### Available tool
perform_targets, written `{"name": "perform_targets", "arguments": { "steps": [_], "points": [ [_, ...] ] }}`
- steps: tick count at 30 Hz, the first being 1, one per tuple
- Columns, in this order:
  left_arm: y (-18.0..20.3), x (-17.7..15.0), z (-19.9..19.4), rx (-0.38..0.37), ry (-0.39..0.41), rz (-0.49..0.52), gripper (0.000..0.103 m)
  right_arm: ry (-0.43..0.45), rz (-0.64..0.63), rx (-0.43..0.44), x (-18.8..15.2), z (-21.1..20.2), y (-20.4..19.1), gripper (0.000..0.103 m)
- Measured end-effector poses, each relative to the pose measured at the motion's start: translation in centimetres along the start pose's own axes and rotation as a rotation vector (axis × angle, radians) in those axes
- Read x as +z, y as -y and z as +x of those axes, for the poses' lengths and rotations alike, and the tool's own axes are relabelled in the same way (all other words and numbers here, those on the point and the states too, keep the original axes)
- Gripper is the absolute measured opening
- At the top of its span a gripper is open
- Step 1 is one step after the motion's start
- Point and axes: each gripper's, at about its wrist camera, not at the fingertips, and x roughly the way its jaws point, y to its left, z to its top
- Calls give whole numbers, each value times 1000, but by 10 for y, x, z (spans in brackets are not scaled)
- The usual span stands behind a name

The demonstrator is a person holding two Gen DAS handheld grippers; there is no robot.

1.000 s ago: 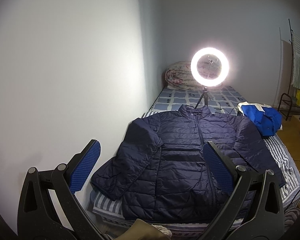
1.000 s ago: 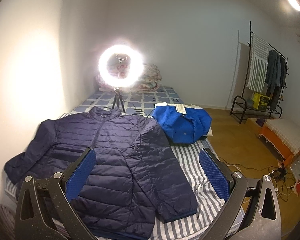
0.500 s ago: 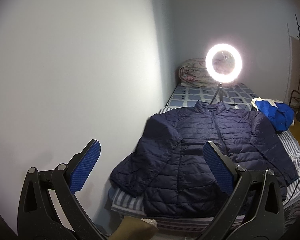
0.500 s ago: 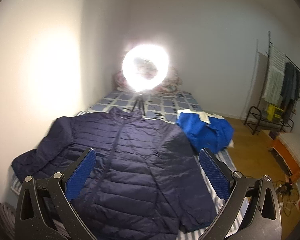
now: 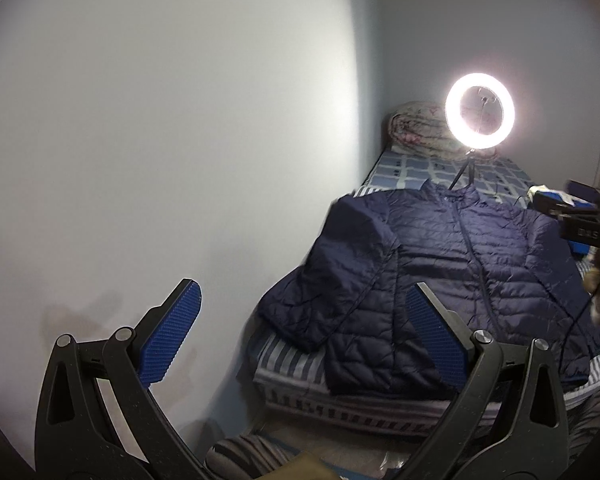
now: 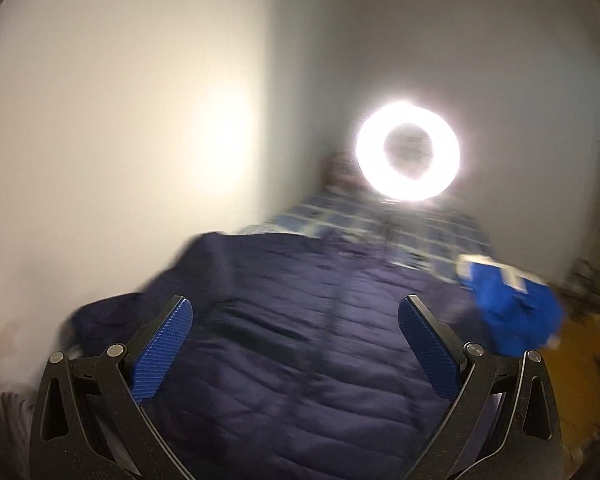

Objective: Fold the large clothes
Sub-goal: 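Grasp the jacket sleeve cuff with the right gripper and lift it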

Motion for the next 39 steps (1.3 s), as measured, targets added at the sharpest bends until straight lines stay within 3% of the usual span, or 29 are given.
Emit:
{"name": "perform_targets", "arguments": {
  "steps": [5,10,15,19,25,34,35,37,39],
  "points": [
    [-12,-20,2,14,-53,-23,103,-58,-89,238,-7,40,-50,100],
    [-25,-29,2,40,-82,-51,99,-185,-190,454,-15,94,-116,74],
    [-43,-37,1,79,-106,-77,96,-331,-258,623,-41,144,-194,70],
    [-56,-44,3,97,-127,-105,96,-396,-322,663,-65,164,-241,70],
    [-63,-49,9,105,-150,-119,96,-461,-387,672,-101,191,-279,70],
    [-59,-50,16,95,-155,-112,96,-511,-493,584,-128,216,-305,70],
    [-58,-50,17,94,-155,-114,96,-509,-499,577,-129,216,-306,67],
    [-58,-49,20,91,-158,-114,96,-506,-519,567,-131,216,-308,36],
    [-57,-48,22,89,-157,-111,96,-527,-508,591,-132,219,-308,15]
  ]
}}
